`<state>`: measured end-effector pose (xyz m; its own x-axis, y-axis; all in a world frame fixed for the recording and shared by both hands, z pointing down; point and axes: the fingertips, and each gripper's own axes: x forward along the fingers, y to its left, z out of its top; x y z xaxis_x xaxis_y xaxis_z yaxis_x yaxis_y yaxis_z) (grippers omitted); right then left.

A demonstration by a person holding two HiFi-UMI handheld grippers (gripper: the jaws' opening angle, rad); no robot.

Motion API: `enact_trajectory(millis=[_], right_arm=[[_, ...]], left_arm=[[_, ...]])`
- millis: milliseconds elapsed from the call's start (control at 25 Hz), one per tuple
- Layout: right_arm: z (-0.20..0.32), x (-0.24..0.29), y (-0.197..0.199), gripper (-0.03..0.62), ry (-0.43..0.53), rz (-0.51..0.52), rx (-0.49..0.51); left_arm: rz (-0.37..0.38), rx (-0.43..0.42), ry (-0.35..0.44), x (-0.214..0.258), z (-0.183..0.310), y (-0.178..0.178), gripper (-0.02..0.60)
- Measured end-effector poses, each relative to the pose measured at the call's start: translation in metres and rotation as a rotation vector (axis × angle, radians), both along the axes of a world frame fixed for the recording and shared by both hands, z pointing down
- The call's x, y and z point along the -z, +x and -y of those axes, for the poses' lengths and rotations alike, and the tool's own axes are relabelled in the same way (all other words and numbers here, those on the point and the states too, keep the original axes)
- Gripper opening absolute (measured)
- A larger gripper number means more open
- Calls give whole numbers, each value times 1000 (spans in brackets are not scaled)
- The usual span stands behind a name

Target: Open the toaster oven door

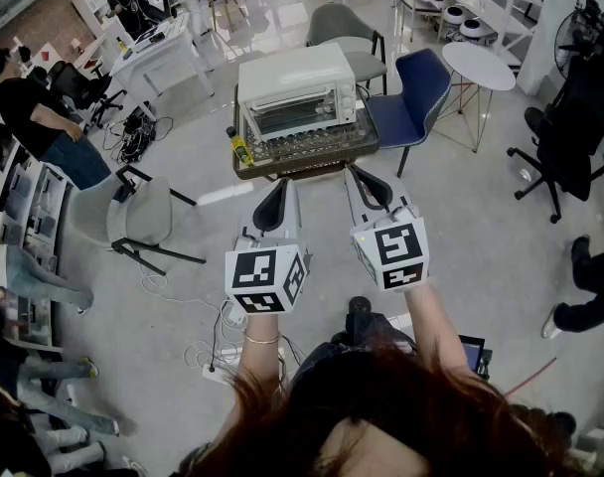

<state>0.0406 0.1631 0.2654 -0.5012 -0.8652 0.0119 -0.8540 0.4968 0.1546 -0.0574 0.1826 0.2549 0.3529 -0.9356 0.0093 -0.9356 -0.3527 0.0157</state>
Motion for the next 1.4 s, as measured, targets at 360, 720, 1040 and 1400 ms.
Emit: enact_trajectory(millis=[360,720,1040,1400], right_arm=[[10,-2,5,0,17,10,-4],[45,-9,8,1,12,6,9],[82,-11,21,2,-1,31,21],[114,-20,37,2,-19,44,59]], left_arm=[[-1,-9,-9,-6,12,9,15],[4,-14,-21,-11,51,19,15],[5,-10,-38,-15,90,39,15],[6,22,-39,-19,120,59,15]])
